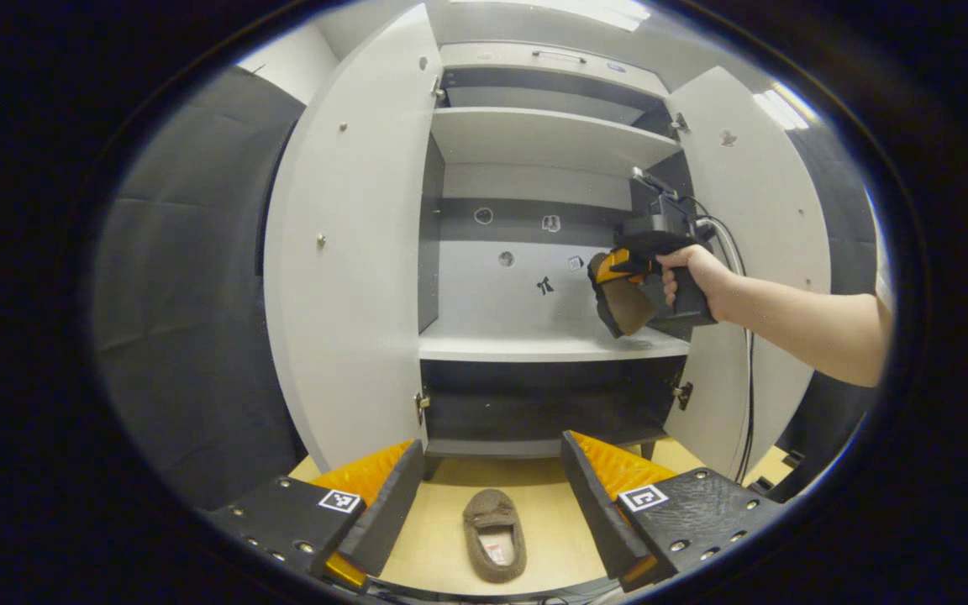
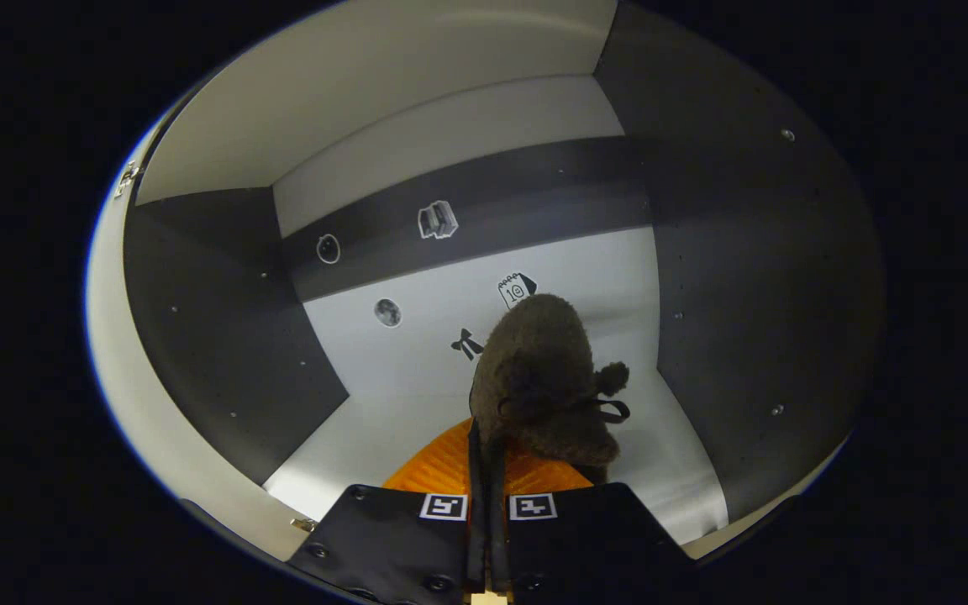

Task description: Grab one shoe with the right hand and put it into the shoe cabinet, grab the other shoe with the left hand and put it into the shoe cabinet; then close the right door with the right hand and the left door with the left hand.

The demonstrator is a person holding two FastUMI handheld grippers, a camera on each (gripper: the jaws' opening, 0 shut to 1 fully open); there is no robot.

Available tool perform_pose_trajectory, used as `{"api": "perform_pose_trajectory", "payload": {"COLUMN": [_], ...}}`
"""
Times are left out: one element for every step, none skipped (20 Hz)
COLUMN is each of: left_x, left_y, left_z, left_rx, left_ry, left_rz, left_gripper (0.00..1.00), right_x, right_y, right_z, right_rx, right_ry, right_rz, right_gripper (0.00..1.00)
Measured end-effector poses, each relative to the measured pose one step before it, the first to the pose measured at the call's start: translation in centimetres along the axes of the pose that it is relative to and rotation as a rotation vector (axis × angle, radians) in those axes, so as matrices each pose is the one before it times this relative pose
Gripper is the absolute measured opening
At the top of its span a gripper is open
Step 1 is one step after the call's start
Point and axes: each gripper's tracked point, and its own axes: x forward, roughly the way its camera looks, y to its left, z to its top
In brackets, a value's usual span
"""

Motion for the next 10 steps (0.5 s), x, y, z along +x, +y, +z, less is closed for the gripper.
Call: {"api": "perform_pose_trajectory", "payload": {"left_x": [0.025,-0.031,-0.021,0.024,0.045,-0.014,0.014,0.091,0.069,0.011], "left_y": [-0.048,-0.090,-0.087,-0.063,0.103,0.298,0.255,0.100,0.014,-0.143], "left_z": [-0.209,-0.134,-0.187,0.042,0.151,0.307,0.367,0.359,-0.064,-0.027], "left_rx": [-0.00487,-0.00080,0.00091,0.00623,0.01511,0.01805,0.01262,0.00412,-0.00376,-0.00803], "left_ry": [0.00506,0.00724,0.00550,0.00226,-0.00050,-0.00663,-0.01005,-0.00722,-0.00102,0.00194], "left_rz": [0.00549,0.00417,0.00346,0.00212,0.00804,0.01508,0.01199,0.00908,0.00549,0.00008], "left_gripper": [0.95,0.95,0.95,0.95,0.95,0.95,0.95,0.95,0.95,0.95], "right_x": [0.539,0.392,0.270,0.043,0.153,-0.131,-0.011,-0.008,0.041,-0.077], "right_y": [-0.138,-0.046,0.164,0.322,0.054,0.112,-0.161,-0.102,-0.027,0.148], "right_z": [-0.161,-0.397,-0.315,0.111,-0.005,-0.126,0.084,0.039,-0.057,-0.193], "right_rx": [-0.01373,-0.01454,-0.01229,-0.00215,0.00450,0.00216,0.00042,0.00240,0.00062,0.00162], "right_ry": [-0.00348,-0.00193,-0.00019,-0.02304,-0.01753,-0.01292,-0.01806,-0.01661,-0.00681,0.00007], "right_rz": [-0.00345,-0.00208,0.00932,0.00906,0.00583,0.00278,-0.00377,-0.00677,-0.00315,0.00505], "right_gripper": [0.04,0.04,0.04,0.04,0.07,0.07,0.07,0.07,0.04,0.07]}}
